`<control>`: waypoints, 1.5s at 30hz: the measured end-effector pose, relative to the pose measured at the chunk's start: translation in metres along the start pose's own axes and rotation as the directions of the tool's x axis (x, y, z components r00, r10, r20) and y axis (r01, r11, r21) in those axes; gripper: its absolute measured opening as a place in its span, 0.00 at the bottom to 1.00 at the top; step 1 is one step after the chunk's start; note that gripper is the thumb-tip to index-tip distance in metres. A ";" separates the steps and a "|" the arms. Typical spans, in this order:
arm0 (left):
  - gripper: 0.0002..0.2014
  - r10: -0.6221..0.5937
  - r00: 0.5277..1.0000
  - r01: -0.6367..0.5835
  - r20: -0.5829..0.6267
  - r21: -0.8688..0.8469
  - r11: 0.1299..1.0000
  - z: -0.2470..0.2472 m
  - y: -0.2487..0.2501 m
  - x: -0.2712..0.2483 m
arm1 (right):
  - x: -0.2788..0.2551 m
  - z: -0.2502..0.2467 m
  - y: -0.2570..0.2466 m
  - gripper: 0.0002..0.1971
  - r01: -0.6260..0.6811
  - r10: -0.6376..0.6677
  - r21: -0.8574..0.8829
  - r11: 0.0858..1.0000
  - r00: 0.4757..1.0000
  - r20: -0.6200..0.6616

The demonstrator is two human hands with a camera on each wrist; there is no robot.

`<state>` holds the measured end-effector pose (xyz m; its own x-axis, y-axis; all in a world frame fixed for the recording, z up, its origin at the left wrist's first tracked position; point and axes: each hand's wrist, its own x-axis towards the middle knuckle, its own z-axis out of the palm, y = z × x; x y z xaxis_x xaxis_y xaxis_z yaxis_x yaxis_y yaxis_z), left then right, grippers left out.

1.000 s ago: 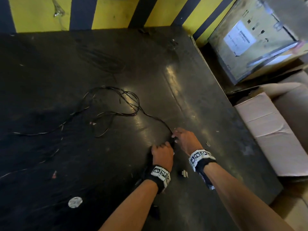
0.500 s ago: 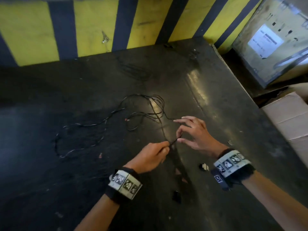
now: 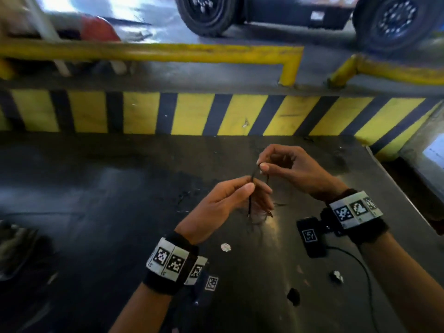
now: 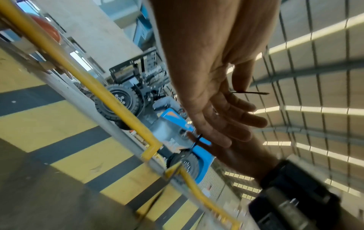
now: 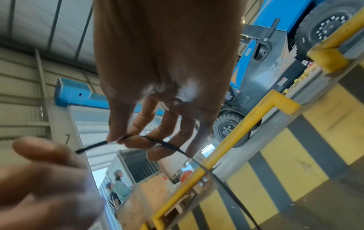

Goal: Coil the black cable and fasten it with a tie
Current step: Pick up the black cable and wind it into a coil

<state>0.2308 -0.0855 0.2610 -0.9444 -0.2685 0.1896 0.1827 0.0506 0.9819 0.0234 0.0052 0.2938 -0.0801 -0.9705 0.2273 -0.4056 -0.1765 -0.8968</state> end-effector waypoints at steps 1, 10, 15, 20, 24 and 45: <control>0.18 0.045 0.999 -0.046 -0.029 -0.017 0.999 0.000 0.012 -0.008 | 0.002 0.008 -0.008 0.07 0.010 -0.010 0.036 0.999 1.000 0.003; 0.18 0.355 0.896 -0.387 -0.267 -0.080 0.918 -0.026 0.119 -0.012 | -0.001 0.097 -0.016 0.05 -0.087 0.127 0.369 0.925 0.988 -0.085; 0.18 0.419 0.840 -0.448 -0.345 -0.006 0.894 -0.047 0.158 0.005 | -0.021 0.123 -0.033 0.07 -0.114 0.129 0.358 0.927 0.992 -0.018; 0.17 0.411 0.826 -0.400 -0.385 0.114 0.910 -0.053 0.165 0.015 | -0.041 0.115 -0.071 0.12 -0.061 0.058 0.297 0.953 0.998 0.019; 0.17 0.400 0.826 -0.359 -0.397 0.176 0.917 -0.053 0.161 0.020 | -0.054 0.101 -0.101 0.14 -0.039 0.037 0.257 0.966 0.999 0.009; 0.15 0.438 0.868 -0.219 -0.235 0.610 0.762 -0.079 0.144 0.061 | 0.018 0.022 -0.173 0.10 0.071 -0.075 -0.086 0.994 0.997 -0.035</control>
<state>0.2211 -0.1706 0.4140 -0.6751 -0.4370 0.5944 0.1799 0.6839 0.7070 0.1121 0.0148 0.4453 -0.0817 -0.9482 0.3069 -0.4872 -0.2306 -0.8423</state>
